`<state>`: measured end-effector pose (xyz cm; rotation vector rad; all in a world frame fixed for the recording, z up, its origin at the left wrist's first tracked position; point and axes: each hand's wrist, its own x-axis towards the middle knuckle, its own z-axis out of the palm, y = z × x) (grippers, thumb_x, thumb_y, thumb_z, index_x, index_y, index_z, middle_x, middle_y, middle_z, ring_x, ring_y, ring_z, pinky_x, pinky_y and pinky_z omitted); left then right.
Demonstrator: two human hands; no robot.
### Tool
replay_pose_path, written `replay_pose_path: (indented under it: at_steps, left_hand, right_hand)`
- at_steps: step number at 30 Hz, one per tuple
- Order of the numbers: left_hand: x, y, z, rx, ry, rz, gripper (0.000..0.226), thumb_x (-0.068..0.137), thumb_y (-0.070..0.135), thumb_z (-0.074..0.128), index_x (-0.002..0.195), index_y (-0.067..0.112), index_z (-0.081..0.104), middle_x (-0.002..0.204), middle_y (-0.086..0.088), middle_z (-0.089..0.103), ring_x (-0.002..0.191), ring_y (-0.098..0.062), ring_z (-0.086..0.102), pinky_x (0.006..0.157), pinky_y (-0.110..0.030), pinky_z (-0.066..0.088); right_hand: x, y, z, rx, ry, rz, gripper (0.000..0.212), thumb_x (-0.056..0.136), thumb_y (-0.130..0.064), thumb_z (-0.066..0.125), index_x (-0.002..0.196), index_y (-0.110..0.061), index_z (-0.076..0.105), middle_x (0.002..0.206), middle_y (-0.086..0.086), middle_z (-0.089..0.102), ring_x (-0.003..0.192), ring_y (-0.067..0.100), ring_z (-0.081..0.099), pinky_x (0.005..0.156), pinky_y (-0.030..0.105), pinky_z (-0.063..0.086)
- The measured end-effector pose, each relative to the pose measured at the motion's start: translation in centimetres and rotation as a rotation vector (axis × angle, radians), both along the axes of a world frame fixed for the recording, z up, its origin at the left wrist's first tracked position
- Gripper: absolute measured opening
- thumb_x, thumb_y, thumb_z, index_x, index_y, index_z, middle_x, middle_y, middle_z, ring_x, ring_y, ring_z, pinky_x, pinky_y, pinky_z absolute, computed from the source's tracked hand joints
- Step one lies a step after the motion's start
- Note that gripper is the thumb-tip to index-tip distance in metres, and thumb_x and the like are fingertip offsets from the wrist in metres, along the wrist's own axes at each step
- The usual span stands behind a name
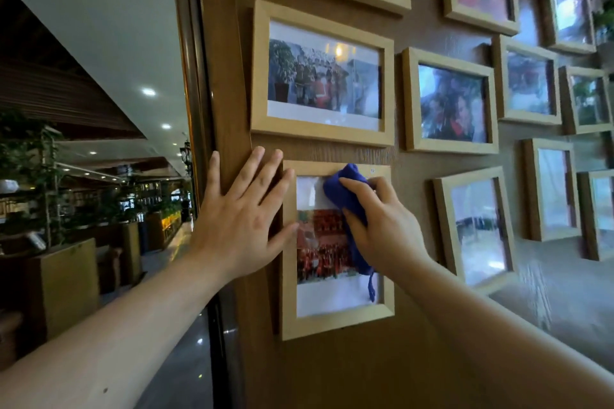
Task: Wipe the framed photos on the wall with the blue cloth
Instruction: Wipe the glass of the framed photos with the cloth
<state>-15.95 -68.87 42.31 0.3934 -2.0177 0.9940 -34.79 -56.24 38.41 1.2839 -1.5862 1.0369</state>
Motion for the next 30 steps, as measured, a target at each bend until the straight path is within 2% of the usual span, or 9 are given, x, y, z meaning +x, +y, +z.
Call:
replay_pose_path:
  at_steps: [3,6,8,12,17,21,23,26,30]
  left_hand:
    - [0.1,0.1,0.0,-0.012,-0.019,0.016,0.074,0.089,0.063,0.034,0.148,0.02,0.031,0.158,-0.007,0.027,0.148,-0.027,0.014,0.111,-0.071,0.005]
    - [0.1,0.1,0.0,-0.015,-0.027,0.02,0.077,0.088,0.064,0.032,0.149,0.019,0.028,0.159,-0.008,0.026,0.148,-0.028,0.014,0.11,-0.072,0.006]
    - [0.1,0.0,0.0,-0.018,-0.024,0.021,0.078,0.087,0.065,0.033,0.149,0.018,0.028,0.159,-0.008,0.025,0.148,-0.028,0.014,0.11,-0.072,0.006]
    - [0.0,0.0,-0.1,-0.021,-0.006,-0.002,0.079,0.088,0.068,0.034,0.148,0.017,0.032,0.158,-0.008,0.027,0.148,-0.026,0.015,0.11,-0.072,0.004]
    - [-0.1,0.0,-0.2,-0.035,0.009,-0.028,0.078,0.089,0.069,0.034,0.145,0.015,0.036,0.157,-0.009,0.03,0.147,-0.024,0.018,0.11,-0.073,0.005]
    - [0.0,0.0,-0.2,-0.032,0.003,-0.033,0.074,0.091,0.065,0.035,0.145,0.015,0.034,0.158,-0.01,0.029,0.147,-0.025,0.017,0.11,-0.073,0.004]
    - [0.0,0.0,-0.2,-0.031,0.003,-0.034,0.07,0.092,0.06,0.034,0.146,0.015,0.033,0.158,-0.01,0.028,0.147,-0.026,0.017,0.11,-0.073,0.004]
    - [0.0,0.0,-0.2,-0.033,0.006,-0.043,0.066,0.094,0.056,0.032,0.146,0.016,0.033,0.158,-0.01,0.028,0.147,-0.026,0.018,0.11,-0.073,0.003]
    - [0.0,-0.1,-0.3,-0.039,0.015,-0.053,0.064,0.094,0.054,0.037,0.145,0.015,0.034,0.157,-0.01,0.029,0.147,-0.026,0.019,0.109,-0.073,0.005]
  right_hand:
    - [1.9,-1.2,-0.5,-0.015,0.062,0.033,0.048,0.088,-0.032,0.057,0.133,-0.026,0.041,0.121,0.005,0.047,0.079,0.022,0.056,0.055,0.039,0.053]
    - [3.4,-2.0,-0.8,0.002,0.134,0.045,0.051,0.086,-0.034,0.059,0.133,-0.024,0.043,0.121,0.007,0.047,0.078,0.02,0.056,0.055,0.028,0.047]
    - [3.3,-2.1,-0.9,-0.001,0.126,0.044,0.051,0.084,-0.029,0.062,0.132,-0.023,0.046,0.12,0.008,0.049,0.076,0.023,0.057,0.054,0.029,0.046]
    - [0.8,-0.6,-1.7,-0.009,0.026,-0.003,0.048,0.083,-0.021,0.062,0.13,-0.019,0.05,0.122,0.008,0.048,0.083,0.027,0.057,0.062,0.04,0.053]
    - [-1.7,0.9,-2.3,-0.084,-0.152,-0.075,0.047,0.085,-0.016,0.06,0.13,-0.018,0.05,0.119,0.006,0.047,0.086,0.025,0.053,0.065,0.031,0.043]
    - [1.1,-0.4,-2.7,-0.032,-0.145,0.054,0.05,0.087,-0.021,0.059,0.135,-0.02,0.044,0.127,0.006,0.041,0.093,0.022,0.052,0.073,0.035,0.051]
    - [3.0,-1.1,-3.2,0.003,-0.055,0.097,0.051,0.087,-0.029,0.057,0.135,-0.02,0.043,0.127,0.007,0.041,0.095,0.023,0.054,0.074,0.038,0.054]
    - [4.3,-1.6,-3.7,0.012,-0.017,0.146,0.051,0.089,-0.046,0.048,0.134,-0.022,0.046,0.125,0.006,0.043,0.094,0.018,0.054,0.072,0.034,0.055]
    - [2.8,-1.1,-4.4,-0.006,-0.003,0.107,0.042,0.087,-0.041,0.053,0.124,-0.021,0.055,0.124,0.004,0.046,0.093,0.019,0.055,0.064,0.037,0.056]
